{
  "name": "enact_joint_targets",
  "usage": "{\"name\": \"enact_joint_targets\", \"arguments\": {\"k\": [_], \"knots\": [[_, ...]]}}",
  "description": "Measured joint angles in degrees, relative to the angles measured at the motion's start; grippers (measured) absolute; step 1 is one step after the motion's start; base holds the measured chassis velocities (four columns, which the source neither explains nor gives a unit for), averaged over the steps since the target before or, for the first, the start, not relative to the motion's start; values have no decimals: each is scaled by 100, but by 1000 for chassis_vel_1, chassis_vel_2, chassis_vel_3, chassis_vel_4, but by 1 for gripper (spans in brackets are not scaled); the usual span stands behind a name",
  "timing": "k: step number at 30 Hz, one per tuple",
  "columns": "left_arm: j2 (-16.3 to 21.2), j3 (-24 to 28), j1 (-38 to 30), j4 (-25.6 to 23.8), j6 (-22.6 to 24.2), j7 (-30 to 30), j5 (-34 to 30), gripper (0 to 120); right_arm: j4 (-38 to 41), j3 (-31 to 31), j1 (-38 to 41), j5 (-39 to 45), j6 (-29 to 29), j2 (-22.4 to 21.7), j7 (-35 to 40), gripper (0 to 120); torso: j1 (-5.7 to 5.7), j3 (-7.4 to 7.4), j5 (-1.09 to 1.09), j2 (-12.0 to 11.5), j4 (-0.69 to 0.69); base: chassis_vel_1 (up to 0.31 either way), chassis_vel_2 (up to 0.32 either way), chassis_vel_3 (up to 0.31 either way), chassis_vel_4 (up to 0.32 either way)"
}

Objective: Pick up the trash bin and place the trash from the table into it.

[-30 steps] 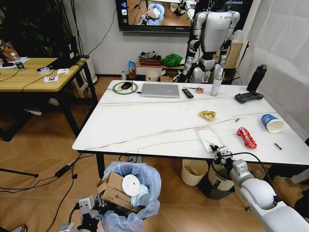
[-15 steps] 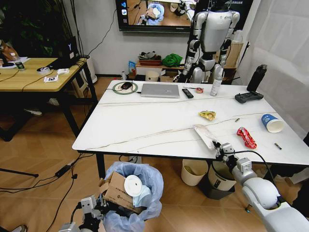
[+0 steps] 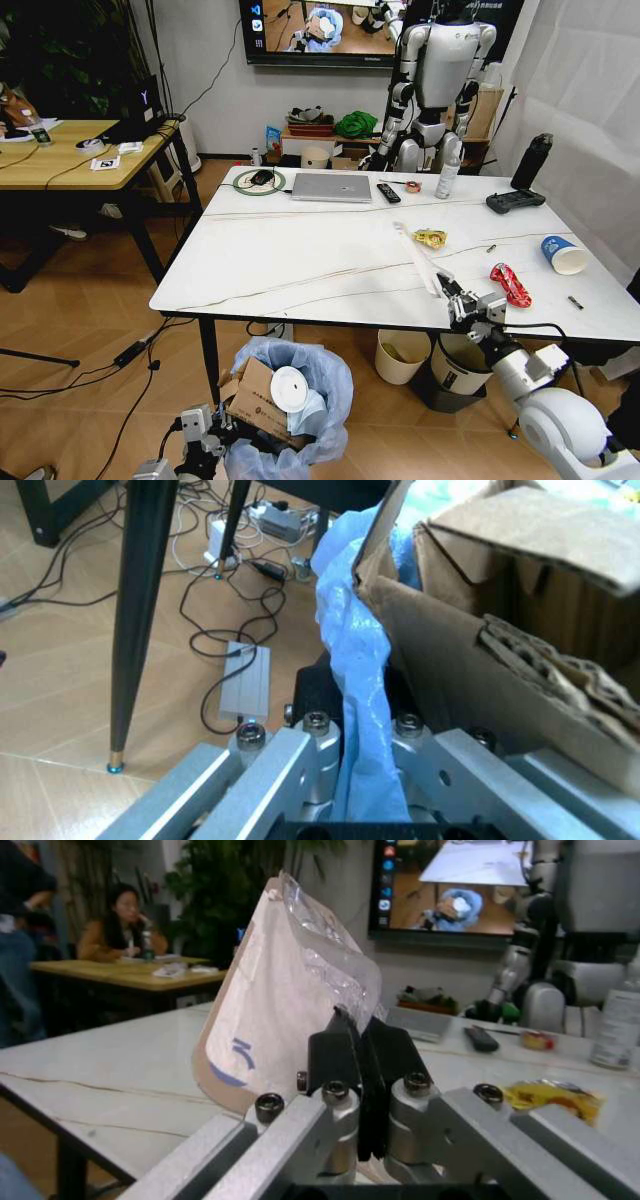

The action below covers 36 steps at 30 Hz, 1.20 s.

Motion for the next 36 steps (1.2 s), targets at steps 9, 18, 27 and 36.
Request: {"name": "enact_joint_targets", "arguments": {"k": [9,18,27,36], "knots": [[-18,14,4,-68,28,-5,22,0,701,-331,-421,329,189,-105,-489,0,0,0,0,0,0,0,0,0,0],[-109,-8,11,-57,70,-36,47,0,1052,-1566,-737,302,254,-477,-584,0,0,0,0,0,0,0,0,0,0],[-351,-15,70,-86,72,-25,218,0,1220,-2430,-551,392,120,-673,-443,0,0,0,-1,0,0,0,0,0,0],[-560,-10,161,-212,56,9,365,0,968,-3329,164,404,-33,-603,39,0,0,1,1,0,1,0,0,0,0]]}}
